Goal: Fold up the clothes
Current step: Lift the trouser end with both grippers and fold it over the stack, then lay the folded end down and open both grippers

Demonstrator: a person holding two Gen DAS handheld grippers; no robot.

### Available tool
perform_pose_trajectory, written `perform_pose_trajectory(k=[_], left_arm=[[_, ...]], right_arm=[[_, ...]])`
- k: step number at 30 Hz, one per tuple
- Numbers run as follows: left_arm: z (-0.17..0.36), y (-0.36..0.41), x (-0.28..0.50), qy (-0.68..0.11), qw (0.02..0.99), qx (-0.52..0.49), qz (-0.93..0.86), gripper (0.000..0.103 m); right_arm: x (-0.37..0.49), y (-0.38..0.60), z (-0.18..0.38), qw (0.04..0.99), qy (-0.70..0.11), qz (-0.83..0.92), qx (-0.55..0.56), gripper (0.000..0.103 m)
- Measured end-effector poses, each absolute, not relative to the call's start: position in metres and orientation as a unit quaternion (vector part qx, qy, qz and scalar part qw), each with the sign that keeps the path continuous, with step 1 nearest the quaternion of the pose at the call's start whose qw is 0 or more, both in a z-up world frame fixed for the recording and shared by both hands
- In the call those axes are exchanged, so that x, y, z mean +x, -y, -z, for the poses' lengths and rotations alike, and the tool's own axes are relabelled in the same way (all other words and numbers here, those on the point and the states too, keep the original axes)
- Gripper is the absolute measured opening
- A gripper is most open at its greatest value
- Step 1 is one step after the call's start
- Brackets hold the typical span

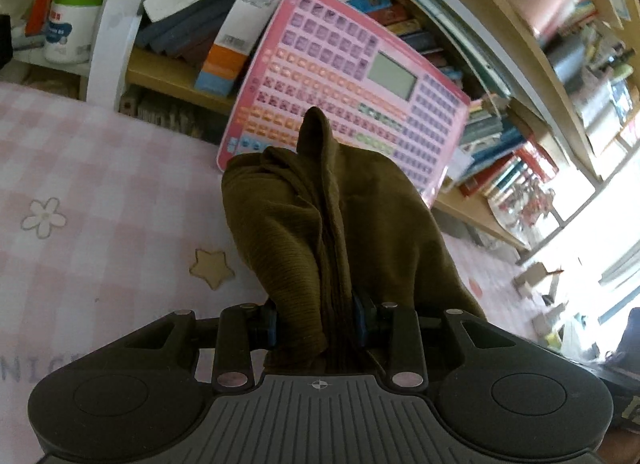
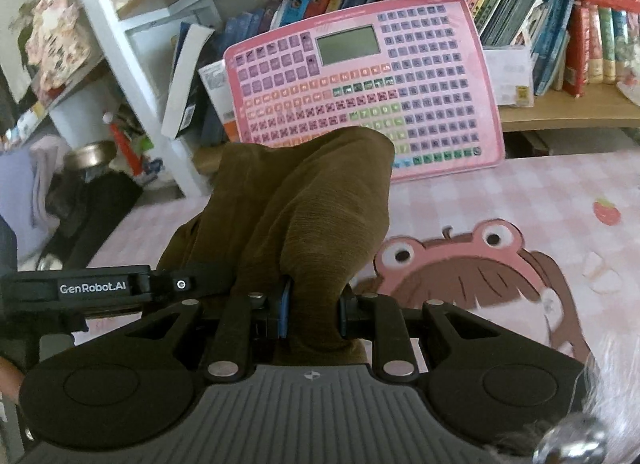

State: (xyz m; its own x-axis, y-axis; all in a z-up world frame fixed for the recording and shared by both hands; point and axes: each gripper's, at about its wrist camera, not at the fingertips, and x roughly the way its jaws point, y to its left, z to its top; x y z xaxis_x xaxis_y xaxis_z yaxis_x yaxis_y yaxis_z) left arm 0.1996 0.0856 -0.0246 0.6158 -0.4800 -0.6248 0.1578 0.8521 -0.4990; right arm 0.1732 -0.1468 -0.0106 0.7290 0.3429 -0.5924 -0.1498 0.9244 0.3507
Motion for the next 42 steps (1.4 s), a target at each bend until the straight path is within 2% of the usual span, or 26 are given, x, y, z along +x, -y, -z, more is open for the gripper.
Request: perform_pose_trajectory(k=[3,7,19,23,25,30,32,34,37,40,42], left_arm=[[0.042,-0.088,0.211,-0.425,0.864,-0.207,0.173,0.034],[0.049,-0.091,0.210,-0.419,0.865,-0.208,0.180,0.036],[0.053,-0.087,0.223,-0.422,0.857,-0.241,0.174,0.037],[0.049,-0.086,0.221,-0.426,0.857,-0.231,0.174,0.044],[0.043,-0.086,0.216,-0.425,0.861,-0.222,0.170,0.048],[0.019,-0.082,0.186,-0.388,0.892,-0.169,0.159,0.059],[0.012,-0.078,0.170,-0.370,0.905,-0.139,0.155,0.064],[0.009,-0.073,0.156,-0.356,0.917,-0.111,0.143,0.065],[0.008,-0.063,0.135,-0.342,0.930,-0.077,0.111,0.085],[0.009,-0.056,0.113,-0.323,0.940,-0.063,0.094,0.094],[0.009,-0.051,0.101,-0.317,0.943,-0.052,0.087,0.099]], right_arm=[[0.193,0.156,0.032,0.898,-0.381,-0.121,0.186,0.023],[0.197,0.164,0.050,0.885,-0.401,-0.100,0.213,0.031],[0.212,0.169,0.051,0.888,-0.400,-0.084,0.213,0.033],[0.210,0.167,0.047,0.894,-0.401,-0.071,0.186,0.045],[0.206,0.166,0.043,0.899,-0.399,-0.061,0.167,0.047],[0.183,0.163,0.023,0.918,-0.376,-0.041,0.120,0.062],[0.171,0.160,0.015,0.925,-0.367,-0.030,0.092,0.062],[0.155,0.158,0.010,0.932,-0.356,-0.035,0.061,0.066],[0.131,0.158,0.008,0.939,-0.342,-0.040,0.027,0.066],[0.110,0.160,0.008,0.942,-0.333,-0.038,0.014,0.069],[0.098,0.162,0.008,0.944,-0.328,-0.032,0.009,0.075]])
